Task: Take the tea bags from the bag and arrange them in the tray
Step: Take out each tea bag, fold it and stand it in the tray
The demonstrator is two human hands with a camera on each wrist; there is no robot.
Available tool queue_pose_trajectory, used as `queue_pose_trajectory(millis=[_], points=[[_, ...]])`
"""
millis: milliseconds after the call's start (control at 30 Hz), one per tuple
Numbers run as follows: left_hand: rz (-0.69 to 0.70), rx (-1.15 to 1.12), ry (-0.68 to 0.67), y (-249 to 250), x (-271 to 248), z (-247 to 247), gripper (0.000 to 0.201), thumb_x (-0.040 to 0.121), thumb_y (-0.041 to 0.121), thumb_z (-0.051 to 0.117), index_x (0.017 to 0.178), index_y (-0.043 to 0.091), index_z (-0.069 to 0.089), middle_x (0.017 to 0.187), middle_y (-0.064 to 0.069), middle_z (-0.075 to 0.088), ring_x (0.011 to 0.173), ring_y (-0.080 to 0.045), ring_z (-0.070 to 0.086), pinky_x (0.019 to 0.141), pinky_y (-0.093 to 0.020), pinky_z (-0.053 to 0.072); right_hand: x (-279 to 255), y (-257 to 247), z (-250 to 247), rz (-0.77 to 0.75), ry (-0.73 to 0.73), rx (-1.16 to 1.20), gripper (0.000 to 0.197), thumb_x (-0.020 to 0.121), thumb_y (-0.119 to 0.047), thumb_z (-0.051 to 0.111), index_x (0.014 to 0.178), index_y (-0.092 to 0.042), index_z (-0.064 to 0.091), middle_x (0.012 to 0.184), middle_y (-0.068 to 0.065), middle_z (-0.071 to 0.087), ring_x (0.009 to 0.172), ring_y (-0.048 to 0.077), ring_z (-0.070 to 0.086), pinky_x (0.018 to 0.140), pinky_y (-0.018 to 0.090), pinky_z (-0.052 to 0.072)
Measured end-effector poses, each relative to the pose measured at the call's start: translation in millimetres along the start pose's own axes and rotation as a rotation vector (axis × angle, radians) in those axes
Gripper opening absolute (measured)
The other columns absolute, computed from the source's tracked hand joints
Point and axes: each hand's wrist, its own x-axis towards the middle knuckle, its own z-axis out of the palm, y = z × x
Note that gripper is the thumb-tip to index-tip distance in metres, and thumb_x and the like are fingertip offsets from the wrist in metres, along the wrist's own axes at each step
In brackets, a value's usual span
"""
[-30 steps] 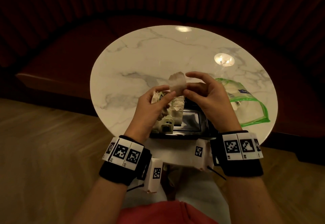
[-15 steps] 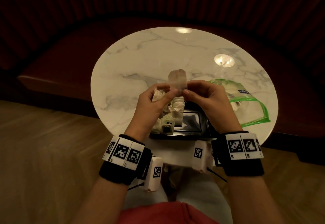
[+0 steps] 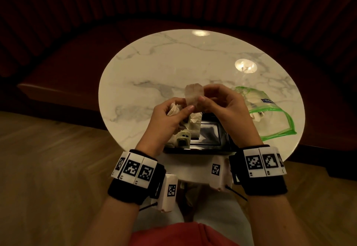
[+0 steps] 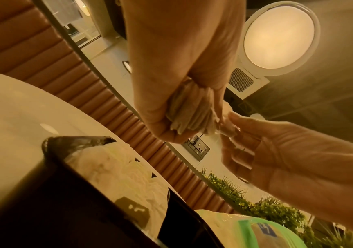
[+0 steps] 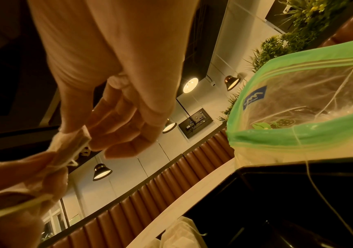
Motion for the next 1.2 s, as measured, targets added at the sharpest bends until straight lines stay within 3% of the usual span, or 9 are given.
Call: queue_pose_trajectory(millis=[100,300,467,567,633,733,867,1000,1200], points=[[-0.023,-0.016,0.019,-1.5,0.7,-0.9,0.007,0.087,0.021,0.072,0.094,0.022,0.071,0.076,0.000,0.068,0.072,-0.015,0.062,0.061,-0.033,0.046,-0.1,3.3,-1.7,0.051,-0.032,-0.016,0.019,0.089,-0.009,0.068,0.107,-0.004,0.067,0.102,0.012,0.072,0.094,0.027,0.071,0.084,0.046,0.057],[-0.109,-0.105,0.075,-5.7,5.1,-6.9,0.008,0.089,0.012,0.068,0.093,0.017,0.071,0.087,-0.004,0.072,0.079,-0.014,0.064,0.065,-0.024,0.048,-3.5,18.0,-7.3,0.142,-0.016,-0.045,0.013,0.086,0.004,0.066,0.097,-0.002,0.069,0.086,0.004,0.072,0.075,0.003,0.069,0.069,0.013,0.051],[-0.171,-0.201,0.153,-10.3,8.4,-18.4,0.011,0.091,0.008,0.064,0.101,0.009,0.068,0.087,-0.005,0.070,0.078,-0.011,0.064,0.065,-0.021,0.048,-6.8,46.2,-8.7,0.299,-0.076,-0.363,0.010,0.084,-0.008,0.072,0.079,-0.017,0.069,0.073,-0.001,0.070,0.063,0.003,0.064,0.068,0.028,0.053],[-0.200,-0.237,0.155,-10.1,7.3,-22.0,0.018,0.091,0.009,0.063,0.109,0.006,0.066,0.090,-0.007,0.069,0.081,-0.020,0.064,0.062,-0.024,0.046,-8.1,53.0,-3.6,0.355,-0.145,-0.628,0.005,0.084,-0.014,0.072,0.081,-0.015,0.069,0.070,-0.005,0.063,0.058,-0.004,0.054,0.054,0.015,0.038],[-0.232,-0.296,0.141,-6.2,5.6,-21.5,0.020,0.092,0.008,0.061,0.112,0.003,0.063,0.089,-0.010,0.067,0.070,-0.020,0.068,0.051,-0.019,0.046,-8.3,57.1,2.8,0.382,-0.164,-0.684,0.004,0.085,-0.014,0.072,0.089,-0.013,0.071,0.081,0.000,0.063,0.071,0.004,0.056,0.060,0.015,0.040],[-0.298,-0.362,0.109,-0.7,2.3,-19.0,0.015,0.094,0.009,0.060,0.108,0.004,0.061,0.087,-0.022,0.068,0.053,-0.015,0.067,0.037,-0.012,0.038,-8.6,67.7,12.0,0.427,-0.126,-0.683,0.014,0.085,-0.012,0.071,0.098,-0.014,0.070,0.097,0.006,0.067,0.094,0.019,0.063,0.079,0.029,0.049],[-0.339,-0.396,0.073,0.9,0.6,-16.7,0.008,0.095,0.013,0.060,0.097,0.006,0.063,0.080,-0.021,0.071,0.054,-0.016,0.065,0.036,-0.010,0.037,-7.0,66.8,10.2,0.409,-0.072,-0.641,0.030,0.084,-0.017,0.072,0.113,-0.017,0.063,0.099,0.004,0.065,0.100,0.019,0.061,0.084,0.031,0.050],[-0.322,-0.455,0.094,-1.2,0.5,-15.4,0.011,0.094,0.010,0.061,0.102,0.003,0.063,0.087,-0.023,0.070,0.059,-0.018,0.069,0.043,-0.016,0.047,0.1,39.6,5.5,0.246,-0.005,-0.513,0.017,0.091,-0.027,0.066,0.104,-0.016,0.067,0.093,-0.001,0.068,0.087,0.012,0.064,0.081,0.030,0.053],[-0.222,-0.415,0.158,-7.0,2.9,-13.7,0.014,0.091,0.016,0.066,0.102,0.008,0.063,0.084,-0.010,0.071,0.070,-0.019,0.070,0.056,-0.026,0.056,-0.7,4.2,19.8,0.296,-0.265,-0.194,0.031,0.095,-0.041,0.056,0.087,-0.019,0.075,0.076,-0.002,0.071,0.065,0.005,0.058,0.064,0.022,0.048]])
